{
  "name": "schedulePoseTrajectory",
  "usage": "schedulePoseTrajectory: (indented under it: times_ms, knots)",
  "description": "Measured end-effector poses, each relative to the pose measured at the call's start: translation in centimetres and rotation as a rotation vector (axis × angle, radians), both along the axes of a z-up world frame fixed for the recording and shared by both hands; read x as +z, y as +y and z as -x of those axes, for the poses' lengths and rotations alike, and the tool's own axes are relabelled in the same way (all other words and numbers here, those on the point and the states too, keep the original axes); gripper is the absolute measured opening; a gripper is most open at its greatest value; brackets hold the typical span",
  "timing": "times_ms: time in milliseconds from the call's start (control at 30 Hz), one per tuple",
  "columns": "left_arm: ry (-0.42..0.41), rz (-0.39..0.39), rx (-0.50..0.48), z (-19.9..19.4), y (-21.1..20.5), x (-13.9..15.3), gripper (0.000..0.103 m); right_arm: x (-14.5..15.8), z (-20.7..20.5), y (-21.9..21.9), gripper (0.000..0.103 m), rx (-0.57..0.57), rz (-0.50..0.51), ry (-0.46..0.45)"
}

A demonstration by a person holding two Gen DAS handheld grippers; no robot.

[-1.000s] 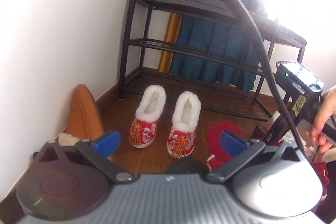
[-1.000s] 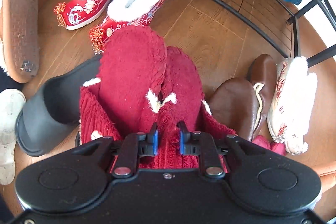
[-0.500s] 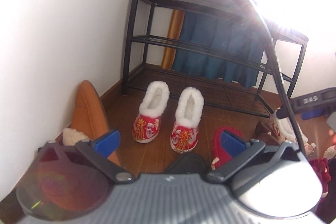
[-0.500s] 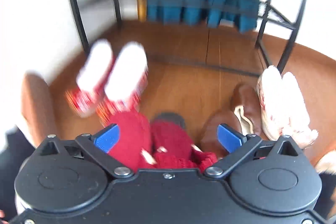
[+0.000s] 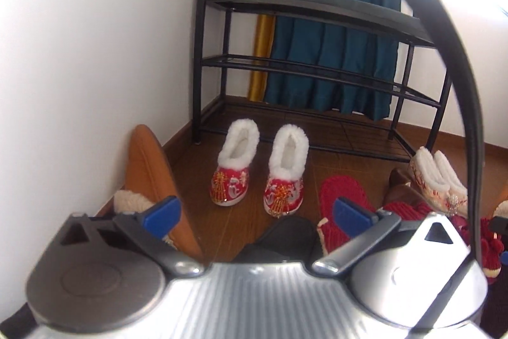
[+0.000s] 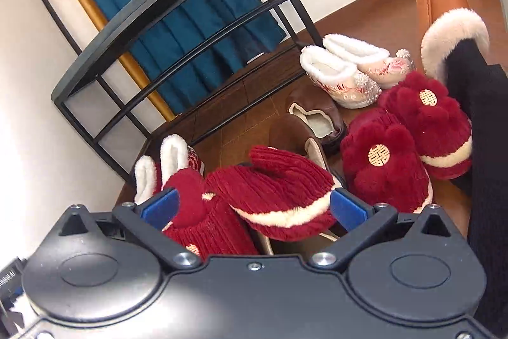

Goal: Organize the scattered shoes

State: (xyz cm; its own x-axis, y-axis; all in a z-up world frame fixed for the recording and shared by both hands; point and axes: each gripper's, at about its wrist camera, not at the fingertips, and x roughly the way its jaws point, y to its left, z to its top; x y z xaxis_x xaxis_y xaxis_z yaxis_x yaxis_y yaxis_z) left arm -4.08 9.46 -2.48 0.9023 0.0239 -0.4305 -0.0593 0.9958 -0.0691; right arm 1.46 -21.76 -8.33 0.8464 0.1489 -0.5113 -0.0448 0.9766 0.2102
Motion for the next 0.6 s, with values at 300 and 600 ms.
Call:
schedulePoseTrajectory:
  times_ms: [300,600]
  knots:
    - [-0.013,-0.048,0.007,1.2,-0.9,0.8,0.103,0.0,-3.9,3.8,0.087,0.189,0.292,0.052]
    - [-0.004,-0.005,0.012,0.9,0.0,0.0,0.103,-2.6,-11.2,4.9,0.087,0.377,0.587,0.138]
